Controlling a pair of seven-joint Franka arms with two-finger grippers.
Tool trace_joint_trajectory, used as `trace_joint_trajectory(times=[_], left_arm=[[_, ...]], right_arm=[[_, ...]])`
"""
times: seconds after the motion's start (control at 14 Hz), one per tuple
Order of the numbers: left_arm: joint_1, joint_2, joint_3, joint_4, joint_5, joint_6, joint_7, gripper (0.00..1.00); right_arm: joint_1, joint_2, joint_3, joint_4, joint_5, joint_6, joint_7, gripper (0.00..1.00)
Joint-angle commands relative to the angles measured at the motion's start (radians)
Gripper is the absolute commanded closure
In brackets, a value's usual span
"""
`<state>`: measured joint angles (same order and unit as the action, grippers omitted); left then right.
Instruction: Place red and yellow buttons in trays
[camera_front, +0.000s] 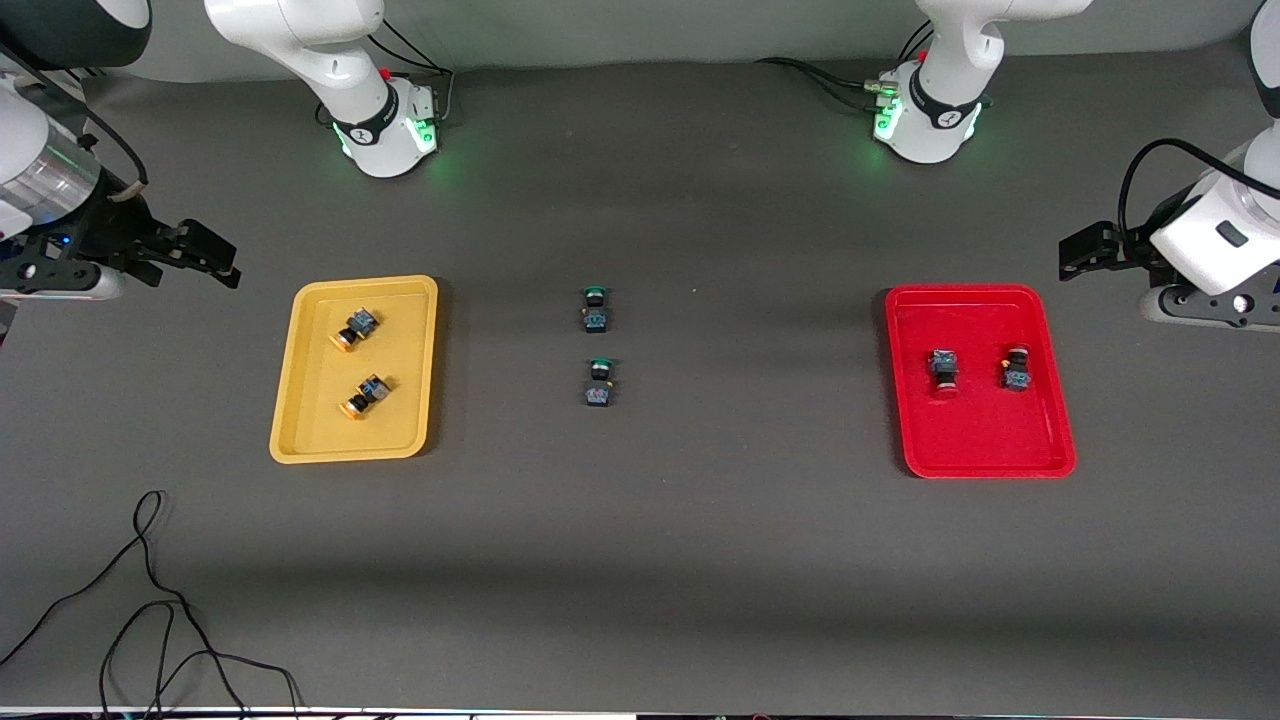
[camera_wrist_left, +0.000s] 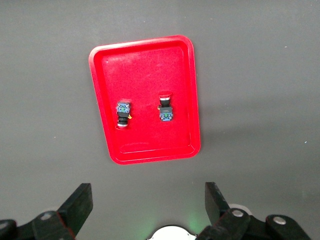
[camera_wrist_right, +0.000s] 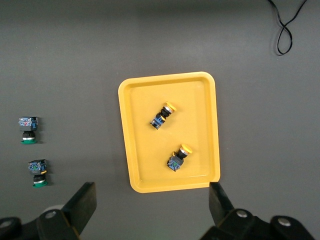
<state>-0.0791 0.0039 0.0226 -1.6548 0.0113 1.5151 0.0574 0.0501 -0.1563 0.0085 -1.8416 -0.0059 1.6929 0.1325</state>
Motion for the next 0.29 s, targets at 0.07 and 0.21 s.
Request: trace_joint_trajectory(times=[0.07,0.21], left_arm=[[-0.01,-0.021,0.011,-0.014,-0.008,0.008,-0.014,0.0],[-0.011,-0.019,0.011,-0.014,-0.007,0.01,-0.014,0.0]], right_arm=[[-0.041,-0.003,0.019,0.033,-0.019,-0.024,0.01,0.0],[-0.041,-0.002,0.019,0.036,-0.019,-0.025,0.012,0.0]])
